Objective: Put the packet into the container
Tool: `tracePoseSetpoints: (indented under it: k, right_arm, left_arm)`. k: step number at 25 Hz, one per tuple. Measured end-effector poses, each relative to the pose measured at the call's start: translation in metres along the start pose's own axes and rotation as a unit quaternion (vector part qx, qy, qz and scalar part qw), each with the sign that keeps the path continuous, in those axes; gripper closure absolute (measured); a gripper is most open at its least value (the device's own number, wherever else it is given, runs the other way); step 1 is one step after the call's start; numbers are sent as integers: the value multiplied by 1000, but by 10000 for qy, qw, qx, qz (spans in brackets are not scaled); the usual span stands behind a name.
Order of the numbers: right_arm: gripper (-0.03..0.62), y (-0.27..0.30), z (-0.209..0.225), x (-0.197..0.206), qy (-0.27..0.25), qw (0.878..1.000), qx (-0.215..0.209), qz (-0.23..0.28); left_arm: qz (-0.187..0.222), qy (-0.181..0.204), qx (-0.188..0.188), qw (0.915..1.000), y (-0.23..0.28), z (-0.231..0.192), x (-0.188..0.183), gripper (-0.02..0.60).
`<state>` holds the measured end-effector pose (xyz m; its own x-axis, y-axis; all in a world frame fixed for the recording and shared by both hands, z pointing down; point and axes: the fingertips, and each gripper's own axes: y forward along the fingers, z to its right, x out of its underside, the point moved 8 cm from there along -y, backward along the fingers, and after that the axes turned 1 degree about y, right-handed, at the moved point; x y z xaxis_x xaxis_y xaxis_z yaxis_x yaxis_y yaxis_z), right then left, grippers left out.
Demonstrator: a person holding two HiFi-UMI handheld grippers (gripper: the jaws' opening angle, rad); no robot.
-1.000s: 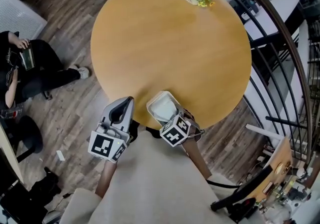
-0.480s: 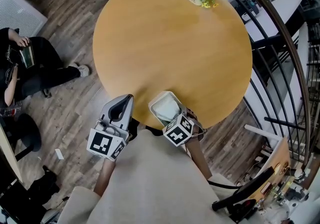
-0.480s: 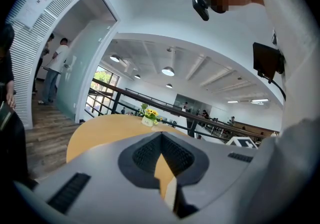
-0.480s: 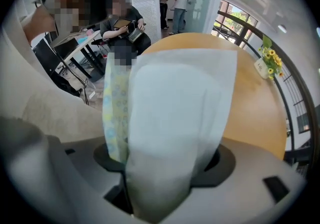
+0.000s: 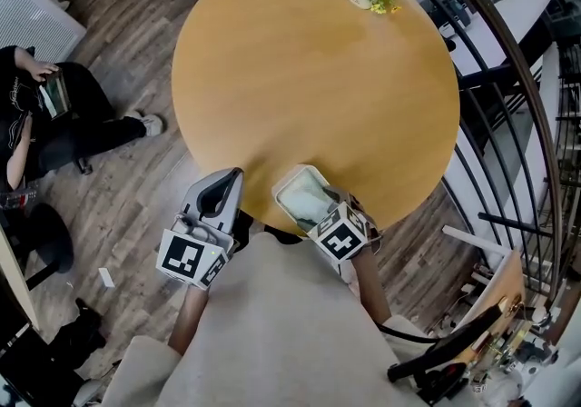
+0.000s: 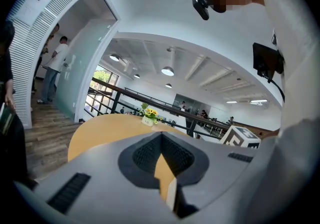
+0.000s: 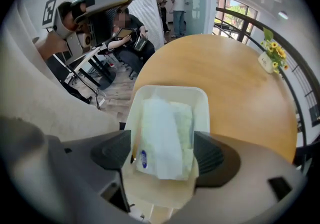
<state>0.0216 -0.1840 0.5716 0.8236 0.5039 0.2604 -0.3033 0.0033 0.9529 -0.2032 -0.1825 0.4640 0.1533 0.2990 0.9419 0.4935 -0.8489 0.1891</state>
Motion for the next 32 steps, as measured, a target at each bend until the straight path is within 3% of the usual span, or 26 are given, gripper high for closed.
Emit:
tracePoseSetpoints:
  k: [10, 14, 19, 24, 29, 32]
  right_arm:
    - [207, 0, -4, -1, -107, 9996, 225, 157]
    - [255, -14, -5, -6, 102, 9951, 406, 895]
    - [388, -42, 2, -15, 742, 9626, 821, 2473]
    - [580, -50, 7, -6, 727, 9378, 1226, 3165]
    - [588, -37, 1, -2, 731, 9198, 807, 3769]
    - [588, -37, 5, -1, 941, 8981, 542, 4262]
  left_arm:
    - [26, -9, 20, 10000, -1, -3, 0, 577]
    - [23, 44, 109, 9999, 3, 1, 0, 577]
    - [41, 164, 222, 9996, 5, 9, -4, 577]
    - [26, 333, 272, 9991, 10, 24, -8, 577]
    - [-116, 445, 251, 9986, 13, 34, -1, 577]
    - [-149, 525, 202, 9983, 17, 42, 2, 577]
